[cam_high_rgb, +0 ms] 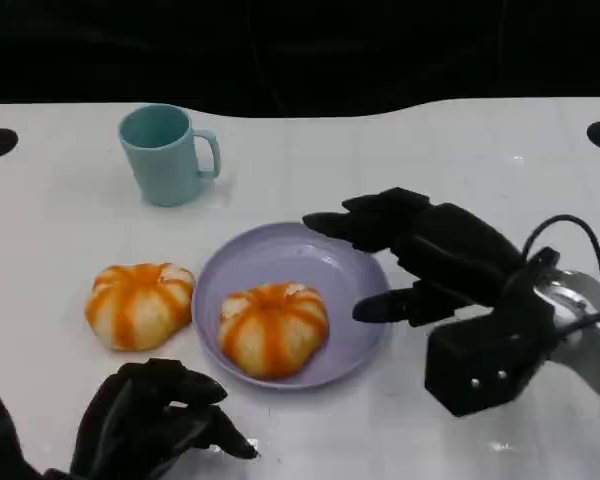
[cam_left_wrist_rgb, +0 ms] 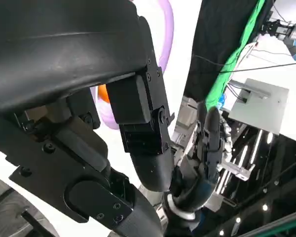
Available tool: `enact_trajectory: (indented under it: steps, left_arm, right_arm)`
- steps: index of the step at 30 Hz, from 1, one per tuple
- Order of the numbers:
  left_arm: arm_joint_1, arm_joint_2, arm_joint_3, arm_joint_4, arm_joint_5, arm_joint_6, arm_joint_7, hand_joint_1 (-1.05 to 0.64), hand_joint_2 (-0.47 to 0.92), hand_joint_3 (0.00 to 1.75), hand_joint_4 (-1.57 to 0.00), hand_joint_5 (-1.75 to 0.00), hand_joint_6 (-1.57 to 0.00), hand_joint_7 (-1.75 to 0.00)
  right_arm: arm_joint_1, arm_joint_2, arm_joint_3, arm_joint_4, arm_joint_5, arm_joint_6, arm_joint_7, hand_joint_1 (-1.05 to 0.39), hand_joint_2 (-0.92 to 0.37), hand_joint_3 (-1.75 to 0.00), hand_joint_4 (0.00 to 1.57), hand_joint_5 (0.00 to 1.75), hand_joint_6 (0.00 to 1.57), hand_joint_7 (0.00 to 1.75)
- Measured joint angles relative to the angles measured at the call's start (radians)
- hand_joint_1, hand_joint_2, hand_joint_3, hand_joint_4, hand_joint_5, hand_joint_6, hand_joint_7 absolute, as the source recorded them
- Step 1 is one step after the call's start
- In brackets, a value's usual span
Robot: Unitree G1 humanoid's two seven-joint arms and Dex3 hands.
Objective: Grasp the bread from the table and place it into the plate.
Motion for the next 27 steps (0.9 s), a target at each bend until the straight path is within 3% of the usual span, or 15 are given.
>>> enact_trajectory:
  steps: [4,7,9,11,13,15,18,21,27]
  left_arm:
    - [0.000,0.000,0.001,0.000,-0.001,0.005,0.000,-0.98,0.64,0.00,-1.57,-0.44,-1.57,-0.18]
    - [0.000,0.000,0.001,0.000,-0.001,0.005,0.000,-0.98,0.65,0.00,-1.57,-0.44,-1.57,-0.18]
    - [0.000,0.000,0.002,0.000,0.000,0.004,0.000,-0.99,0.65,0.00,-1.57,-0.44,-1.57,-0.18]
    - [0.000,0.000,0.001,0.000,0.000,0.003,0.000,-0.98,0.66,0.01,-1.57,-0.44,-1.57,-0.17]
    - [0.000,0.000,0.001,0.000,0.000,0.000,0.000,-0.98,0.66,0.00,-1.57,-0.44,-1.57,-0.18]
    - [0.000,-0.001,0.001,0.000,0.000,-0.001,0.000,-0.98,0.65,0.00,-1.57,-0.44,-1.57,-0.18]
    - [0.001,0.000,0.003,0.000,-0.001,0.002,0.000,-0.98,0.65,0.00,-1.57,-0.44,-1.57,-0.18]
    - [0.000,0.000,0.003,0.000,-0.001,0.007,0.000,-0.98,0.65,0.00,-1.57,-0.45,-1.57,-0.18]
    - [-0.001,0.000,0.003,0.001,-0.001,0.006,0.000,-0.99,0.65,0.00,-1.57,-0.45,-1.57,-0.19]
  right_arm:
    - [0.050,-0.022,-0.025,-0.037,0.033,-0.029,0.014,-0.68,-0.92,-0.28,0.29,0.46,0.41,0.09]
    - [0.098,-0.025,-0.055,-0.056,0.103,-0.038,0.050,-0.62,-0.92,-0.27,0.45,0.56,0.54,0.14]
    - [0.143,-0.025,-0.083,-0.071,0.173,-0.049,0.082,-0.60,-0.92,-0.28,0.42,0.82,0.63,0.16]
    - [0.187,-0.025,-0.106,-0.099,0.240,-0.050,0.124,-0.56,-0.92,-0.28,0.48,1.01,0.75,0.24]
    - [0.227,-0.025,-0.129,-0.130,0.296,-0.051,0.156,-0.51,-0.92,-0.27,0.52,1.17,0.77,0.44]
    - [0.268,-0.024,-0.153,-0.161,0.374,-0.057,0.199,-0.48,-0.92,-0.29,0.54,1.40,0.65,0.92]
    - [0.332,-0.019,-0.194,-0.213,0.531,-0.054,0.284,-0.47,-0.92,-0.30,0.55,1.63,0.59,1.23]
    - [0.395,-0.008,-0.225,-0.275,0.643,-0.004,0.351,-0.48,-0.92,-0.32,0.58,1.73,0.55,1.39]
    - [0.528,0.000,-0.270,-0.441,0.772,0.152,0.428,-0.47,-0.92,-0.33,0.62,1.75,0.53,1.49]
